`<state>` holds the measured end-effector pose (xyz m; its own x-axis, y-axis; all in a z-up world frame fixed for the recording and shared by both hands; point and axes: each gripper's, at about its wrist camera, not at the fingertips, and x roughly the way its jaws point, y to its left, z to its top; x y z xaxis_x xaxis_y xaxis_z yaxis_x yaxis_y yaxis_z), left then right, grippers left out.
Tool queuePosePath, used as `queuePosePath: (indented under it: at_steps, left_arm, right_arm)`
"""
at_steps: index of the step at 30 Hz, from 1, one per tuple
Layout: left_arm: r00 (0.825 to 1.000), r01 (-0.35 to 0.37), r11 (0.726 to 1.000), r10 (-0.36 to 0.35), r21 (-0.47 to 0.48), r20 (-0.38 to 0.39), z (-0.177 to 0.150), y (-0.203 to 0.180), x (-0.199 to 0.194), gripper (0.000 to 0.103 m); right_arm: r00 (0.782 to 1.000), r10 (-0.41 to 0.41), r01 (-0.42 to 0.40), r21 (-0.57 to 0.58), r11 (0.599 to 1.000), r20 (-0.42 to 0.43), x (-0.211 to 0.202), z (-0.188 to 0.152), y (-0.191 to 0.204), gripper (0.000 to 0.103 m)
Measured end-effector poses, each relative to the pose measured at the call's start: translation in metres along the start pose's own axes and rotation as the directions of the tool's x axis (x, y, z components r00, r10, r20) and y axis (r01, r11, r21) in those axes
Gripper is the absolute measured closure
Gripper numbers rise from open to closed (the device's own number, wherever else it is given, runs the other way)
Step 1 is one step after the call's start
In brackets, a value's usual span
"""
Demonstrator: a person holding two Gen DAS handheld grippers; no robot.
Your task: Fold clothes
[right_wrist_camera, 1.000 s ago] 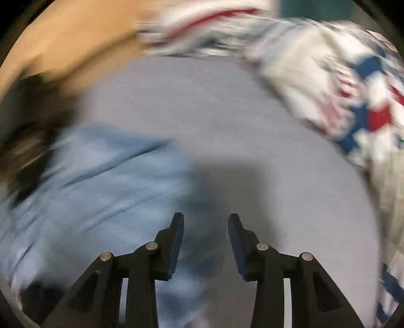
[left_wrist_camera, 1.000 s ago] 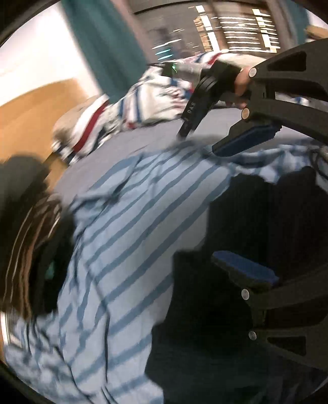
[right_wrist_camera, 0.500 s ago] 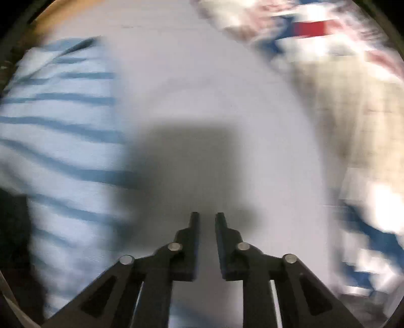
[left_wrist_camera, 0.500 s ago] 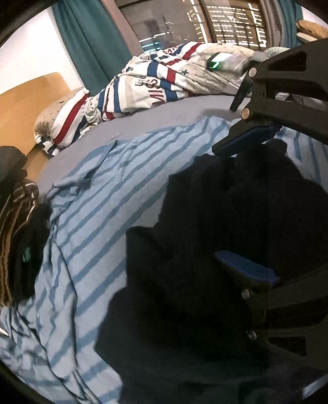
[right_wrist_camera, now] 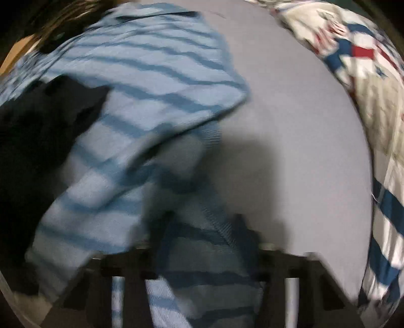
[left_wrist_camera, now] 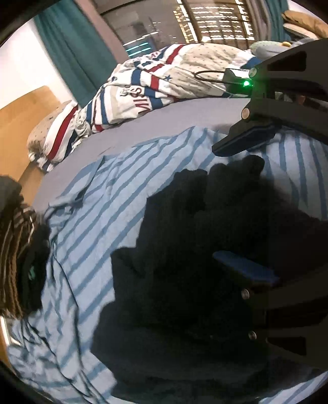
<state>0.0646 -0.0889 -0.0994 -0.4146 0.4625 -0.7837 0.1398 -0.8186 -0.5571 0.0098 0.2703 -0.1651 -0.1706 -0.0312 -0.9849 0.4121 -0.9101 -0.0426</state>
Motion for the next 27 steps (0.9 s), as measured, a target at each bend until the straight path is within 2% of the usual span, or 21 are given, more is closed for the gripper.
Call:
queuePosePath:
  at_steps: [1,2,4,5,6,8,11,12,13,14,15,17,20,21,22,23,24,25,27]
  left_arm:
    - [1.000,0.001,1.000,-0.001,-0.010,0.000,-0.002,0.002,-0.001,0.026]
    - [1.000,0.003,1.000,-0.003,-0.021,0.000,-0.003,0.004,-0.002,0.026]
    - [1.000,0.011,0.999,-0.011,-0.032,-0.001,-0.006,0.006,-0.006,0.026]
    - [1.000,0.013,0.999,-0.013,-0.033,0.003,-0.009,0.006,-0.009,0.026]
    - [1.000,0.005,0.999,-0.004,-0.032,0.010,-0.011,0.005,-0.011,0.026]
    - [1.000,-0.009,1.000,0.010,-0.026,0.022,-0.015,0.003,-0.014,0.026]
    - [1.000,-0.022,1.000,0.022,0.012,0.020,-0.016,-0.003,-0.014,0.026]
    - [0.999,-0.020,1.000,0.020,0.011,0.027,-0.015,-0.003,-0.016,0.026]
    - [0.999,-0.017,1.000,0.017,0.004,0.035,-0.014,-0.001,-0.019,0.026]
    - [0.999,-0.015,1.000,0.015,-0.007,0.050,-0.013,0.001,-0.023,0.026]
    - [0.998,-0.014,1.000,0.015,-0.020,0.066,-0.012,0.005,-0.027,0.026]
    - [0.994,-0.024,0.998,0.031,-0.061,0.107,-0.010,0.018,-0.038,0.026]
    - [0.986,-0.044,0.992,0.062,-0.119,0.153,-0.007,0.043,-0.059,0.026]
    - [0.984,-0.054,0.989,0.075,-0.136,0.160,-0.006,0.053,-0.068,0.026]
    - [0.982,-0.063,0.986,0.089,-0.153,0.167,-0.005,0.063,-0.077,0.026]
    - [0.980,-0.073,0.983,0.102,-0.169,0.173,-0.004,0.073,-0.085,0.026]
    - [0.977,-0.082,0.979,0.116,-0.186,0.180,-0.003,0.083,-0.094,0.026]
    - [0.974,-0.091,0.975,0.129,-0.203,0.186,-0.002,0.093,-0.103,0.026]
    - [0.970,-0.125,0.967,0.165,-0.221,0.176,-0.006,0.108,-0.116,0.026]
  right_arm:
    - [0.999,-0.028,0.028,0.012,1.000,-0.021,-0.002,-0.002,-0.007,0.093]
    - [0.998,-0.061,0.063,0.037,0.997,-0.033,-0.003,-0.004,-0.016,0.099]
    - [0.982,-0.176,0.186,0.174,0.967,-0.072,-0.007,-0.022,-0.056,0.098]
    - [0.978,-0.179,0.201,0.251,0.947,-0.108,-0.006,-0.036,-0.074,0.098]
    - [0.973,-0.178,0.217,0.326,0.920,-0.145,-0.005,-0.051,-0.092,0.103]
    - [0.938,-0.282,0.338,0.337,0.879,-0.203,-0.002,-0.075,-0.109,0.103]
    - [0.976,-0.182,0.217,0.428,0.877,-0.121,-0.027,-0.072,-0.113,0.096]
    - [0.985,-0.149,0.174,0.456,0.873,-0.091,-0.035,-0.071,-0.115,0.086]
    - [0.994,-0.107,0.111,0.440,0.891,-0.034,-0.046,-0.061,-0.105,0.073]
    - [0.998,-0.063,0.047,0.420,0.906,0.023,-0.056,-0.051,-0.095,0.048]
    - [0.996,-0.027,-0.006,0.378,0.926,0.082,-0.067,-0.037,-0.080,0.045]
    - [0.987,0.046,-0.087,0.269,0.959,0.157,-0.079,-0.012,-0.047,0.047]
    - [0.968,0.187,-0.214,0.165,0.963,0.166,-0.078,-0.002,0.021,0.046]
    - [0.954,0.255,-0.281,0.170,0.945,0.160,-0.080,-0.011,0.037,0.046]
    - [0.924,0.341,-0.369,0.167,0.914,0.173,-0.084,-0.017,0.050,0.046]
    - [0.886,0.424,-0.454,0.162,0.876,0.186,-0.088,-0.024,0.064,0.041]
    - [0.867,0.463,-0.491,0.160,0.856,0.185,-0.083,-0.029,0.088,0.034]
    - [0.851,0.492,-0.519,0.151,0.841,0.182,-0.085,-0.028,0.103,0.032]
    - [0.873,0.452,-0.473,0.091,0.876,0.180,-0.088,-0.023,0.129,0.030]
